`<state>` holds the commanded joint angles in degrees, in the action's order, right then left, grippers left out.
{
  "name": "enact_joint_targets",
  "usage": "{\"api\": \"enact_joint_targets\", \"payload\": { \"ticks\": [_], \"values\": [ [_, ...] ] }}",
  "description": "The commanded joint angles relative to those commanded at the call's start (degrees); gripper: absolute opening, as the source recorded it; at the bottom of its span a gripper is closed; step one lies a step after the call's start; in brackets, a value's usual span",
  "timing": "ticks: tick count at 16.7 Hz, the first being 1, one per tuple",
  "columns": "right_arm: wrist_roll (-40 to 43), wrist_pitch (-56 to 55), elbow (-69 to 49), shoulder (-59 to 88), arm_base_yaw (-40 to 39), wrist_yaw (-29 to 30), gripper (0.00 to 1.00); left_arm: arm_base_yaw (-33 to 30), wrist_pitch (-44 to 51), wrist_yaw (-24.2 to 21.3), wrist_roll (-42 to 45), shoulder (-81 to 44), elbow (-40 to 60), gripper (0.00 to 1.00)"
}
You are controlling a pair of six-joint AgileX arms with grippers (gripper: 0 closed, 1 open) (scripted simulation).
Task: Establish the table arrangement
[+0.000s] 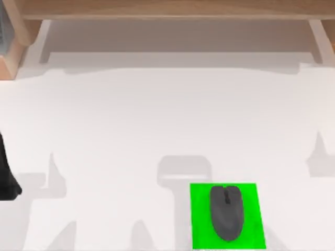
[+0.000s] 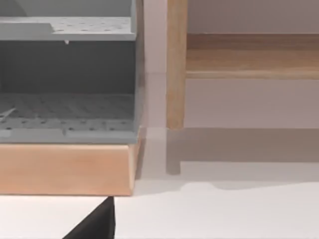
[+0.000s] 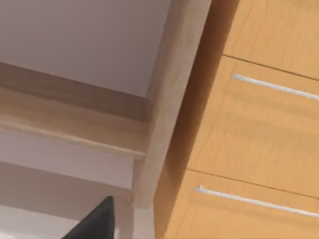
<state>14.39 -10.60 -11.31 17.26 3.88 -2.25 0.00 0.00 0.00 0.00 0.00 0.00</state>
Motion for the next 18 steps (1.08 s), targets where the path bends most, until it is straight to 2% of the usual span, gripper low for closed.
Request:
{"api": "enact_joint_targets", "payload": {
  "ticks": [3,6,14,18],
  "values": [
    [-8.73,6.42,6.85,-11.02,-2.34,1.38,1.00,0.00,0.00,0.00,0.00,0.00,0.00,1.00],
    [-13.77,10.14,10.82,-16.61,-3.71,2.16,1.00,0.00,0.00,0.00,0.00,0.00,0.00,1.00],
    [-14.39,10.60,11.31,-17.26,-3.88,2.25,1.00,-0.26,0.07,0.11,0.00,-0.57,0.56,1.00],
    [-14.39,10.60,11.31,-17.26,-3.88,2.25,1.00,-3.38,0.77,2.10,0.04,-8.89,8.81,1.00]
  ]
}}
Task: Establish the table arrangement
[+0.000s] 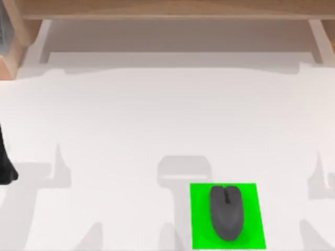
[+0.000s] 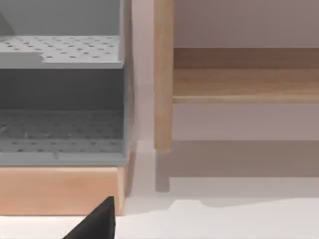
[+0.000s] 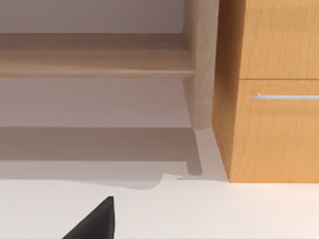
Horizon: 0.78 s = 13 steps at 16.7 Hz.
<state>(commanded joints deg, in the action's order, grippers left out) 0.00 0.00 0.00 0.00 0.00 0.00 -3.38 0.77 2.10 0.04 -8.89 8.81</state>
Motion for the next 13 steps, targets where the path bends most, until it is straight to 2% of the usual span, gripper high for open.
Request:
{"api": "enact_joint_targets", "payload": {
  "ticks": [5,13],
  "values": [
    [0.00,0.00,0.00,0.00,0.00,0.00,1.00,-6.24,1.11,5.64,0.12,-22.01,23.03,1.00],
    [0.00,0.00,0.00,0.00,0.00,0.00,1.00,-17.72,2.94,17.46,0.30,-68.78,73.19,1.00]
  ]
}}
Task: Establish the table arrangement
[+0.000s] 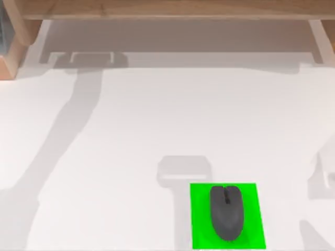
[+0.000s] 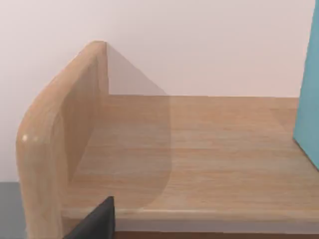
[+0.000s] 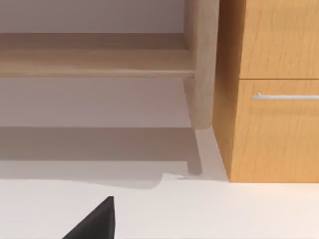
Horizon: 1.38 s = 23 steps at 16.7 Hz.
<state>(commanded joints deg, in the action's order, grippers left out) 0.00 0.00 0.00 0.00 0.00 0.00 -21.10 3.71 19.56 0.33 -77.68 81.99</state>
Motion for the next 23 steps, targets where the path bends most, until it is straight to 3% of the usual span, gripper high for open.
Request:
{"api": "enact_joint_targets", "payload": {
  "ticks": [4,8,23],
  "values": [
    [0.00,0.00,0.00,0.00,0.00,0.00,1.00,-4.96,0.92,4.78,0.11,-19.52,21.04,1.00],
    [0.00,0.00,0.00,0.00,0.00,0.00,1.00,-8.42,1.64,7.87,0.20,-32.29,34.55,1.00],
    [0.00,0.00,0.00,0.00,0.00,0.00,1.00,-8.51,4.25,7.71,0.19,-40.51,45.60,1.00]
  ]
}}
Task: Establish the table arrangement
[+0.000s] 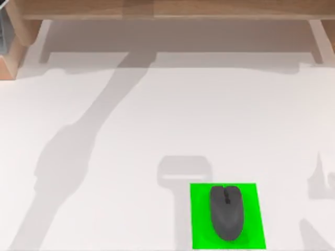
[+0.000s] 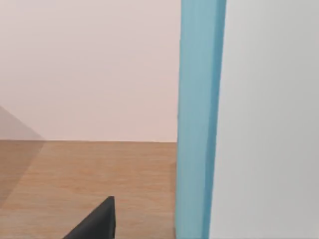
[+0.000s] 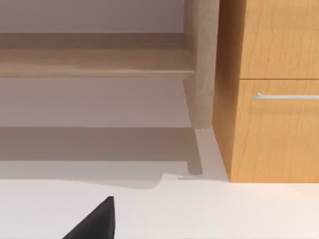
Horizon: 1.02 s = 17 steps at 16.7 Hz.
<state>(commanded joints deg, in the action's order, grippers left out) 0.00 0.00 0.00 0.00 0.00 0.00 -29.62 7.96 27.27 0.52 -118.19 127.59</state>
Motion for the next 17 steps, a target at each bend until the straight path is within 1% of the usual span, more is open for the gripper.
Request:
{"api": "enact_joint_targets", "payload": {
  "ticks": [5,17],
  "values": [
    [0.00,0.00,0.00,0.00,0.00,0.00,1.00,0.18,0.43,-0.20,-0.02,-0.77,0.91,1.00],
    [0.00,0.00,0.00,0.00,0.00,0.00,1.00,0.18,0.43,-0.20,-0.02,-0.77,0.91,0.10]
  ]
}}
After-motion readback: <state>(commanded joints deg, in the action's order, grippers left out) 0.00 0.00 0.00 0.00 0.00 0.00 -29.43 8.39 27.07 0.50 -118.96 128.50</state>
